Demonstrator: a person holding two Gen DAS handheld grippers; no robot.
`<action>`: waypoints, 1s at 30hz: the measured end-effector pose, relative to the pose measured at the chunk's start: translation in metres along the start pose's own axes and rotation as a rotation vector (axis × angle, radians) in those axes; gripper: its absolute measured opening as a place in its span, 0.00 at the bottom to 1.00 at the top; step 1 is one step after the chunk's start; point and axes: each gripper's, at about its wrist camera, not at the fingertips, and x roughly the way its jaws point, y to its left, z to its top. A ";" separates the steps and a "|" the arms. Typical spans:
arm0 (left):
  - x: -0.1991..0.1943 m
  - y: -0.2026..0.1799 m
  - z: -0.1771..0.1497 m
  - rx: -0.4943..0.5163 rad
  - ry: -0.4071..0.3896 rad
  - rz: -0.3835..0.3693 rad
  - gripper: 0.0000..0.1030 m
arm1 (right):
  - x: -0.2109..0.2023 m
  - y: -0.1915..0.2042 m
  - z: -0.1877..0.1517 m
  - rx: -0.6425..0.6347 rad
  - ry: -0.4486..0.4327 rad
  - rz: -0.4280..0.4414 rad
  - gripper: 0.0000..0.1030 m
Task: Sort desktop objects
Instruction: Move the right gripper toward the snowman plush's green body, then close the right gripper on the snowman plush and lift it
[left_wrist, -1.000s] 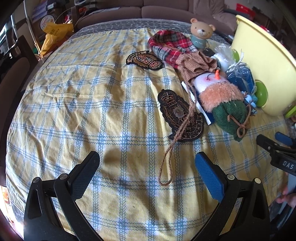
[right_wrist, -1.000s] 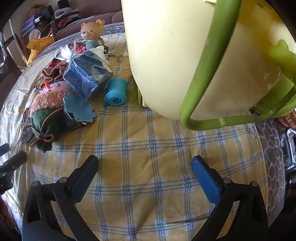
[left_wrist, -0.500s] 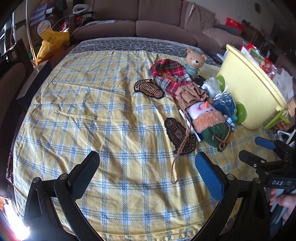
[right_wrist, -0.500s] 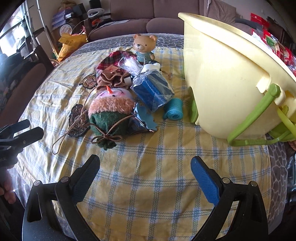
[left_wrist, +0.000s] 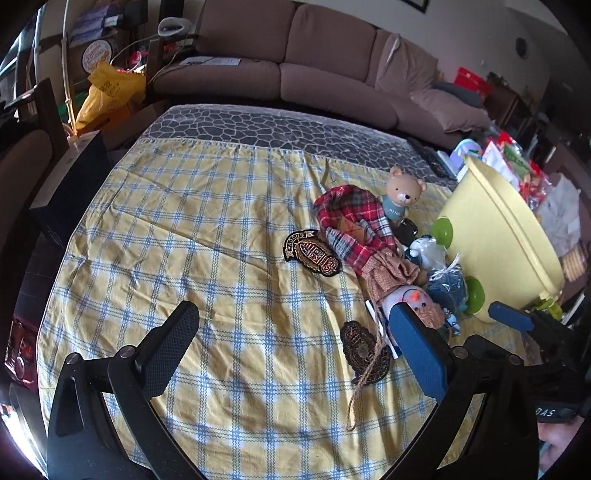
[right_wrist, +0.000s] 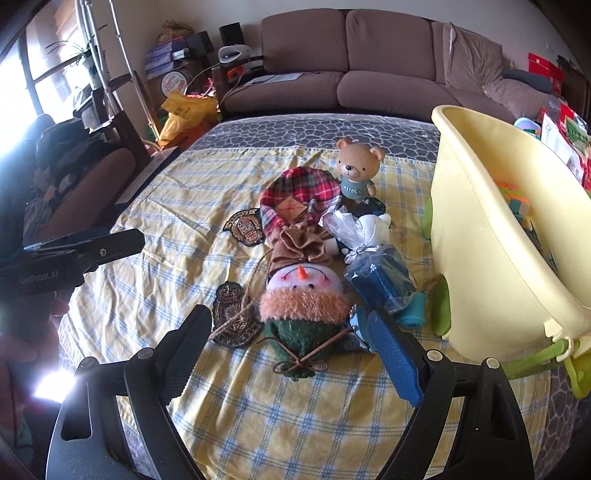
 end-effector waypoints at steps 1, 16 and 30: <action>0.003 -0.001 0.001 -0.007 0.001 -0.012 1.00 | 0.003 -0.001 0.003 0.003 0.002 0.004 0.80; 0.044 -0.038 -0.004 0.016 0.102 -0.172 0.96 | 0.027 -0.009 -0.014 0.010 0.085 -0.017 0.59; 0.060 -0.028 -0.010 -0.017 0.152 -0.153 0.96 | 0.071 -0.006 -0.017 0.018 0.116 -0.039 0.70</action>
